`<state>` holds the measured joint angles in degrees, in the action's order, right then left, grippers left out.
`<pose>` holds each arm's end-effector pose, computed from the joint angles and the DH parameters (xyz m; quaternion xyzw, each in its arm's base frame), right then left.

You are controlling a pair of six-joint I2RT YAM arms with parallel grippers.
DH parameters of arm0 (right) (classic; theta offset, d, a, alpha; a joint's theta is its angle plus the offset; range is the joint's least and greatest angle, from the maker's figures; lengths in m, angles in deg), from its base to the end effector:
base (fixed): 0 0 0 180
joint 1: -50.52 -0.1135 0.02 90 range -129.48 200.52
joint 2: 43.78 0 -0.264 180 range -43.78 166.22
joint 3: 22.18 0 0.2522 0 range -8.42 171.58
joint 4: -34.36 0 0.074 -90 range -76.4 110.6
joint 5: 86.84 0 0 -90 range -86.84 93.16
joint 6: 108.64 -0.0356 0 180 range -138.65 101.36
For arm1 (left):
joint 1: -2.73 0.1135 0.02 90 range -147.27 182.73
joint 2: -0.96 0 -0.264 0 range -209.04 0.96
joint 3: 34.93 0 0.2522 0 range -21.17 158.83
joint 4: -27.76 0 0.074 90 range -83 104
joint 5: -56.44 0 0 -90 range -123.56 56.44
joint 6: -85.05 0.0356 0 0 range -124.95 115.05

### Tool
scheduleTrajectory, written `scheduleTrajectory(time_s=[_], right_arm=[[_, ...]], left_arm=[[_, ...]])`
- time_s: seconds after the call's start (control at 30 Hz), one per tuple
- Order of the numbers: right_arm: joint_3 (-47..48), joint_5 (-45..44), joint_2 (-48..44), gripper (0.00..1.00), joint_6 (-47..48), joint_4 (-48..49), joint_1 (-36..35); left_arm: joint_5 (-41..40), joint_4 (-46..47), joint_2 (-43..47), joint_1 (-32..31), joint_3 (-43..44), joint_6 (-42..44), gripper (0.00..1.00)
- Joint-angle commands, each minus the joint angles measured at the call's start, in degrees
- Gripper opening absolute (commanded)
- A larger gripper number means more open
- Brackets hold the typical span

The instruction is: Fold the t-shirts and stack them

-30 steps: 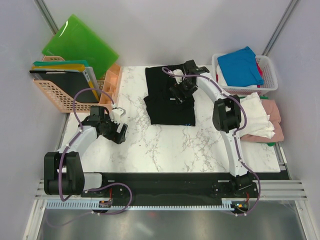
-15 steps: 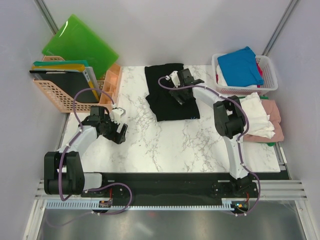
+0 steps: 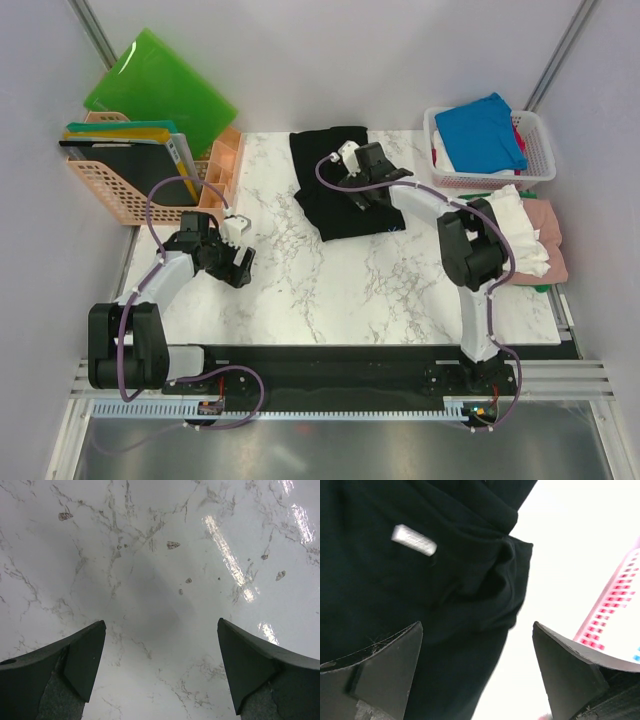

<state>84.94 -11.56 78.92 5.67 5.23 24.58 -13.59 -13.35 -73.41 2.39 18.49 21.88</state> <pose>0.4380 0.2030 0.1916 -0.3440 0.8496 -0.1128 0.3835 0.2347 -0.0136 0.1826 0.2652 0.9192 -0.1093 0.2700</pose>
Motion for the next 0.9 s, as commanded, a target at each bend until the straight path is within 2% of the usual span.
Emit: scheduleTrajectory(time_s=[0.0, 0.07, 0.27, 0.33, 0.47, 0.7, 0.87], right_arm=[[-2.13, -0.05, -9.74, 0.98, 1.96, 0.26, -1.92], [-2.4, 1.79, -13.78, 0.98, 2.31, -1.57, -2.19], [2.43, 13.02, -19.15, 0.98, 4.16, -22.99, -2.28], [1.22, 14.54, -21.25, 0.98, 6.87, -26.27, -2.45], [-7.47, 13.94, -24.52, 0.98, 9.52, -26.81, -2.45], [-14.69, 21.04, -29.09, 0.83, 7.5, -28.04, -2.72], [-17.33, 22.01, -26.64, 0.74, 6.54, -26.99, -3.25]], left_arm=[[1.74, 0.55, 0.19, 0.25, 0.42, -0.64, 1.0], [1.74, 0.55, 0.1, 0.25, 0.42, -0.64, 1.0], [1.74, 0.64, 0.1, 0.25, 0.33, -0.64, 1.0], [1.74, 0.64, 0.1, 0.25, 0.42, -0.64, 1.0], [2.01, 0.64, 0.19, 0.25, 0.24, -0.64, 1.0], [1.74, 0.72, 1.15, 0.25, -0.2, -0.64, 1.0], [2.01, 0.72, 0.81, 0.25, 0.15, -0.64, 1.0]])
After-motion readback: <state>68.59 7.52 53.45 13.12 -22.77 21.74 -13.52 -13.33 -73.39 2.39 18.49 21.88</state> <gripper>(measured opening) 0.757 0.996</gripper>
